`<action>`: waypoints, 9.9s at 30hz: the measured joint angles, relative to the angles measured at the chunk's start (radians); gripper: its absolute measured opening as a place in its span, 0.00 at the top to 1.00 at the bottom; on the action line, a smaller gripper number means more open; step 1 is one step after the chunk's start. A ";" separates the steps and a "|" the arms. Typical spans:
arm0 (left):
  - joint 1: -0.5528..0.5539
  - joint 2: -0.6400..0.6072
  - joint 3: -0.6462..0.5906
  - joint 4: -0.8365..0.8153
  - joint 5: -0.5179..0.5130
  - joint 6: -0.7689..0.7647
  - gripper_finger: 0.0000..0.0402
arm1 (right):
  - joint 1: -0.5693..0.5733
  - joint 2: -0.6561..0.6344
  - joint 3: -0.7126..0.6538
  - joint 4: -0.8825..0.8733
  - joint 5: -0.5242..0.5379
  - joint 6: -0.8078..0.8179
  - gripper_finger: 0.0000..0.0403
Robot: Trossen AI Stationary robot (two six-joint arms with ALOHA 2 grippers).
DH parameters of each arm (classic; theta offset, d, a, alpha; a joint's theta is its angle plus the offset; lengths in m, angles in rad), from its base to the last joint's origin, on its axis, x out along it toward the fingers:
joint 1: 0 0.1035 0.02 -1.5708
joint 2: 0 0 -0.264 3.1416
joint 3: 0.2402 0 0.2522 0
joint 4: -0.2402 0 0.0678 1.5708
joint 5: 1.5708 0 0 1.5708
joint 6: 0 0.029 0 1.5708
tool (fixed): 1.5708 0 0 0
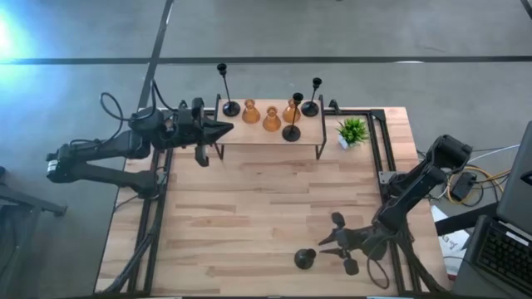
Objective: Pick & Place candle stick holders
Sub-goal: Put the black candle holder on the shelf, then return to Home Position
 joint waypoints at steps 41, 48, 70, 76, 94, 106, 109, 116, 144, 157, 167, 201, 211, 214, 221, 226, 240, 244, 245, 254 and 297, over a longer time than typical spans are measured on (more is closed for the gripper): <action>0.000 0.025 -0.007 -0.036 0.003 -0.053 0.98 | -0.342 -0.191 0.353 -0.243 -0.350 -0.265 0.97; 0.000 0.025 -0.007 -0.039 0.021 -0.075 0.98 | -0.508 -0.252 0.527 -0.473 -0.427 -0.317 0.97; -0.012 0.215 -0.008 -0.008 0.239 -0.169 0.69 | -0.844 -0.047 0.857 -0.525 -0.670 -0.405 0.97; -0.030 0.267 -0.008 0.084 0.305 -0.086 0.67 | -0.876 -0.015 0.890 -0.524 -0.670 -0.402 0.97; -0.033 0.429 0.051 0.317 0.307 -0.097 0.68 | -0.911 -0.015 0.898 -0.491 -0.686 -0.407 0.97; -0.035 0.456 0.104 0.244 0.314 -0.095 0.90 | -0.912 -0.015 0.888 -0.491 -0.685 -0.411 0.97; -0.035 0.456 0.104 0.234 0.315 -0.093 0.96 | -0.912 -0.016 0.887 -0.492 -0.686 -0.410 0.97; -0.035 0.456 0.110 0.241 0.319 -0.092 0.96 | -0.912 -0.018 0.888 -0.496 -0.690 -0.411 0.97; 0.005 0.363 0.095 0.039 -0.088 0.002 0.96 | -0.915 -0.490 0.661 -1.104 -0.460 -0.187 0.51; 0.076 0.360 -0.146 0.336 -0.316 0.000 0.96 | -0.915 -0.870 0.172 -0.719 -0.299 -0.020 0.60; 0.114 0.362 -0.284 0.476 -0.405 -0.036 0.96 | -0.916 -0.968 0.077 -0.666 -0.234 -0.020 0.60; 0.166 0.490 -0.266 0.549 -0.349 -0.031 0.96 | -0.917 -0.968 0.080 -0.668 -0.183 -0.040 0.65; 0.178 0.490 -0.267 0.545 -0.322 -0.033 0.96 | -0.917 -0.968 0.080 -0.668 -0.183 -0.047 0.66; 0.181 0.490 -0.268 0.532 -0.320 -0.041 0.96 | -0.917 -0.968 0.080 -0.668 -0.183 -0.047 0.67; 0.182 0.489 -0.268 0.524 -0.313 -0.044 0.96 | -0.917 -0.968 0.080 -0.668 -0.183 -0.047 0.67; 0.183 0.488 -0.268 0.514 -0.306 -0.047 0.96 | -0.917 -0.968 0.080 -0.668 -0.183 -0.047 0.67; 0.183 0.489 -0.270 0.503 -0.305 -0.053 0.81 | -0.917 -0.968 0.080 -0.666 -0.184 -0.047 0.68; 0.183 0.489 -0.270 0.504 -0.305 -0.064 0.81 | -0.917 -0.968 0.080 -0.666 -0.184 -0.047 0.67; 0.183 0.489 -0.270 0.504 -0.305 -0.065 0.80 | -0.917 -0.968 0.080 -0.666 -0.184 -0.047 0.67; 0.183 0.489 -0.270 0.503 -0.305 -0.102 0.80 | -0.917 -0.969 0.080 -0.664 -0.185 -0.041 0.69; 0.183 -0.094 -0.269 -0.100 -0.094 -0.216 0.51 | -0.917 -0.969 0.080 -0.659 -0.186 -0.027 0.65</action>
